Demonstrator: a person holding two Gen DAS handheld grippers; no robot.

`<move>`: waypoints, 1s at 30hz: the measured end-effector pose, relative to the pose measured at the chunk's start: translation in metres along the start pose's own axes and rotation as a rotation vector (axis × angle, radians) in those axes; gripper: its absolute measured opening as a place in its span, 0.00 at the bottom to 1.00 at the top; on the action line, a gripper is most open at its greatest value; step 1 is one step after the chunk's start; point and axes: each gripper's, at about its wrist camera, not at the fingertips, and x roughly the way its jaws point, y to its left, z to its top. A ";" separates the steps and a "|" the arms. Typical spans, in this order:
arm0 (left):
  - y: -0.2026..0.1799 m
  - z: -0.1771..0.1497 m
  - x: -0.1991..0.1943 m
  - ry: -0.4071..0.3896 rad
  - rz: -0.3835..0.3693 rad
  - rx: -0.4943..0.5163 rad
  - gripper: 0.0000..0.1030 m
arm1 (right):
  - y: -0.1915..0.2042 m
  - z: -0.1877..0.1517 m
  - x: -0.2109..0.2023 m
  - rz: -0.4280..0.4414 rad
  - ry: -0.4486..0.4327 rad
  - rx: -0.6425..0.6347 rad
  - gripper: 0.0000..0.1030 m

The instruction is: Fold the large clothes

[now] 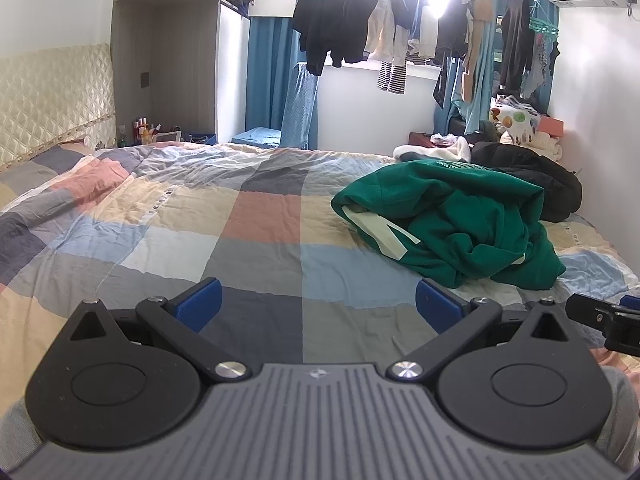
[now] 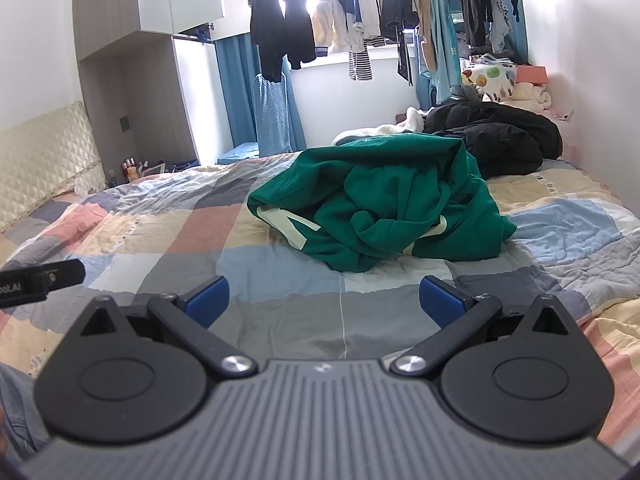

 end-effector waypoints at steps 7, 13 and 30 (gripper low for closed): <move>-0.001 -0.005 -0.003 -0.004 -0.003 0.007 1.00 | -0.004 0.000 -0.002 0.000 0.003 0.000 1.00; -0.001 -0.005 -0.003 -0.005 -0.002 0.007 1.00 | -0.005 -0.001 -0.003 0.001 0.003 0.000 1.00; -0.001 -0.008 0.000 0.008 -0.001 0.008 1.00 | -0.008 -0.010 -0.005 0.017 0.027 0.027 1.00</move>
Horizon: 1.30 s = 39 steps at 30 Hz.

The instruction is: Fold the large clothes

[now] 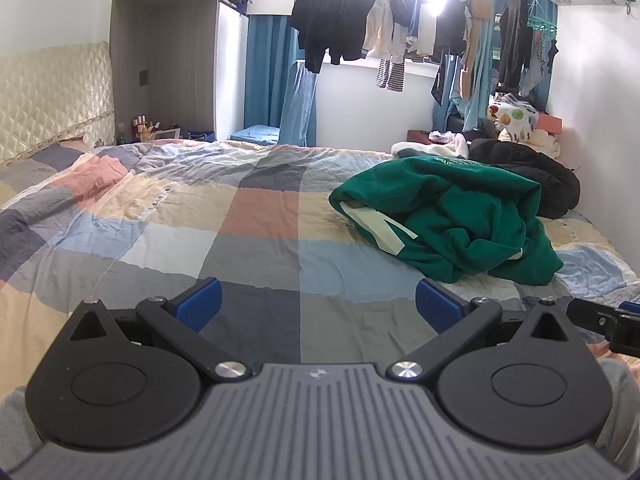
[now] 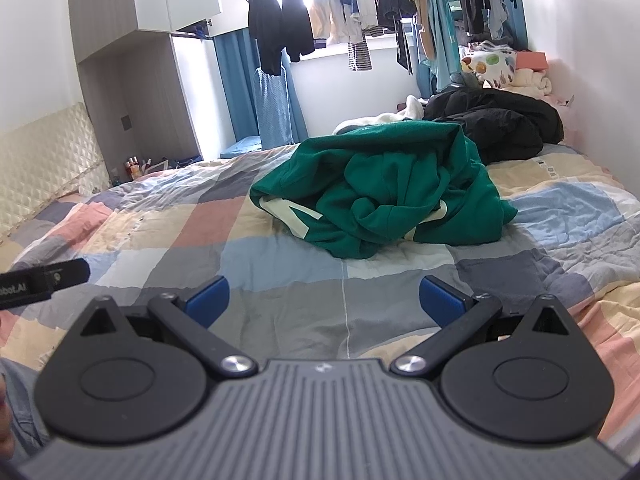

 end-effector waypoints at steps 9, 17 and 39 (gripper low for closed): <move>0.000 0.005 0.023 0.037 0.002 -0.003 1.00 | -0.003 0.011 0.016 0.003 0.026 0.021 1.00; -0.008 0.020 0.064 0.072 0.003 -0.010 1.00 | -0.009 0.025 0.046 -0.003 0.052 0.028 1.00; -0.057 0.066 0.264 0.175 -0.140 -0.063 1.00 | -0.061 0.077 0.166 -0.020 0.108 0.099 0.95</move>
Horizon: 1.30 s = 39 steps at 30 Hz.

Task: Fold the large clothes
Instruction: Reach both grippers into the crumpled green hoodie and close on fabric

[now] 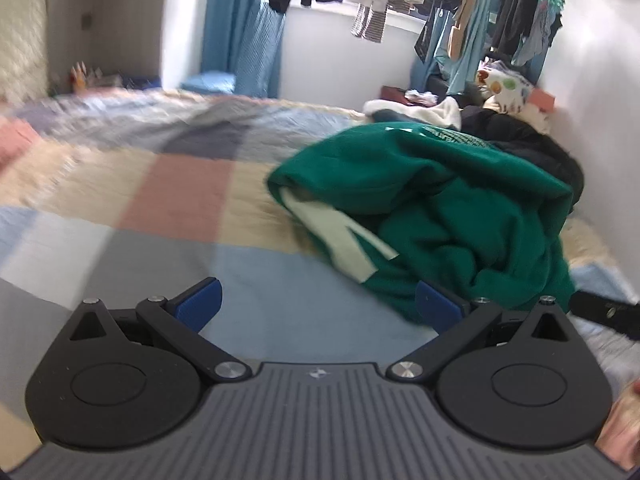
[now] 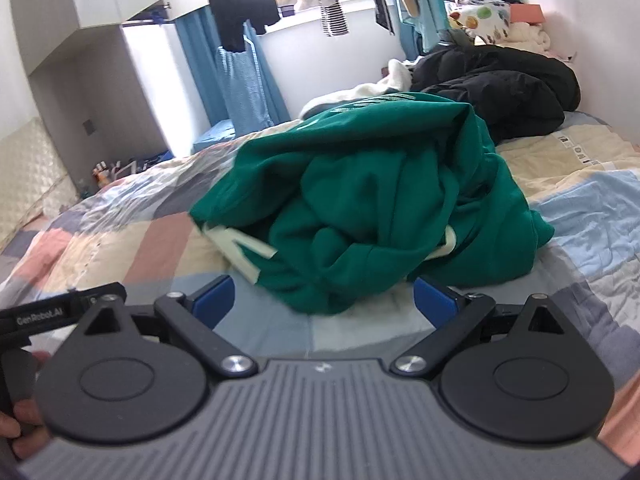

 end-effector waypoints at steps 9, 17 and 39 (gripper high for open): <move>-0.015 0.025 0.085 0.003 -0.134 -0.077 1.00 | -0.029 0.024 0.059 -0.032 -0.012 0.054 0.91; -0.021 0.038 0.164 0.002 -0.323 -0.224 1.00 | -0.059 0.049 0.102 -0.041 -0.073 0.118 0.79; 0.020 0.065 0.307 0.017 -0.557 -0.790 0.50 | -0.137 0.115 0.187 -0.025 -0.210 0.541 0.42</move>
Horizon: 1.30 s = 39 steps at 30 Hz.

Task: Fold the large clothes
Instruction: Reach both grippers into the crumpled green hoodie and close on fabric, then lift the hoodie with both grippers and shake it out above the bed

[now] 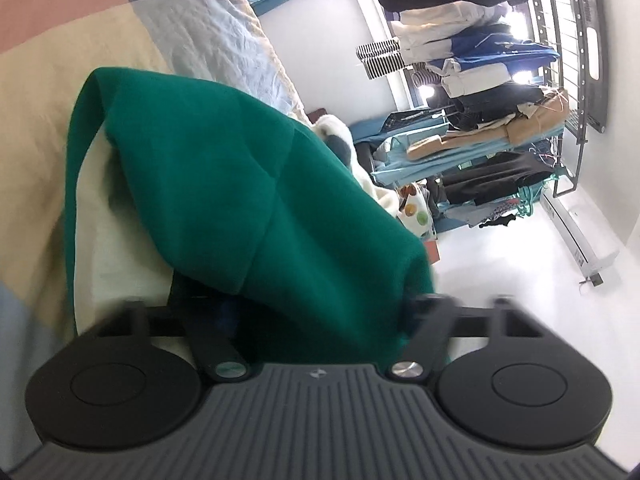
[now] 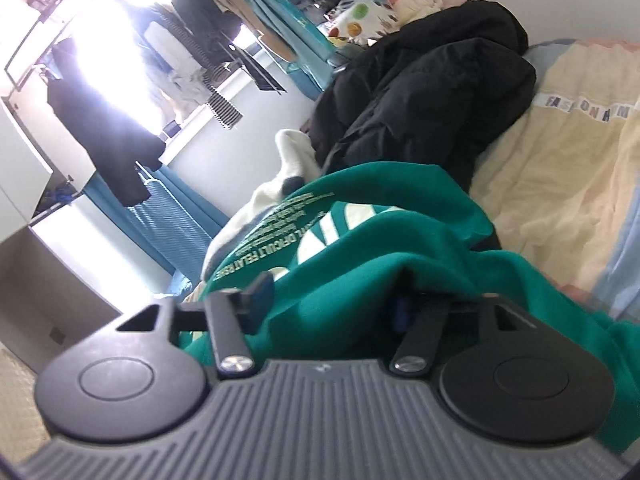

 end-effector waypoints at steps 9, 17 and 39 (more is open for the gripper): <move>-0.062 0.007 -0.051 -0.079 0.034 0.192 0.14 | 0.018 0.017 -0.042 0.080 0.026 -0.057 0.11; -0.125 0.007 -0.151 -0.201 -0.004 0.286 0.12 | 0.064 0.026 -0.118 0.226 0.008 -0.141 0.09; -0.267 -0.065 -0.477 -0.402 -0.077 0.463 0.11 | 0.152 0.040 -0.332 0.451 -0.098 -0.327 0.09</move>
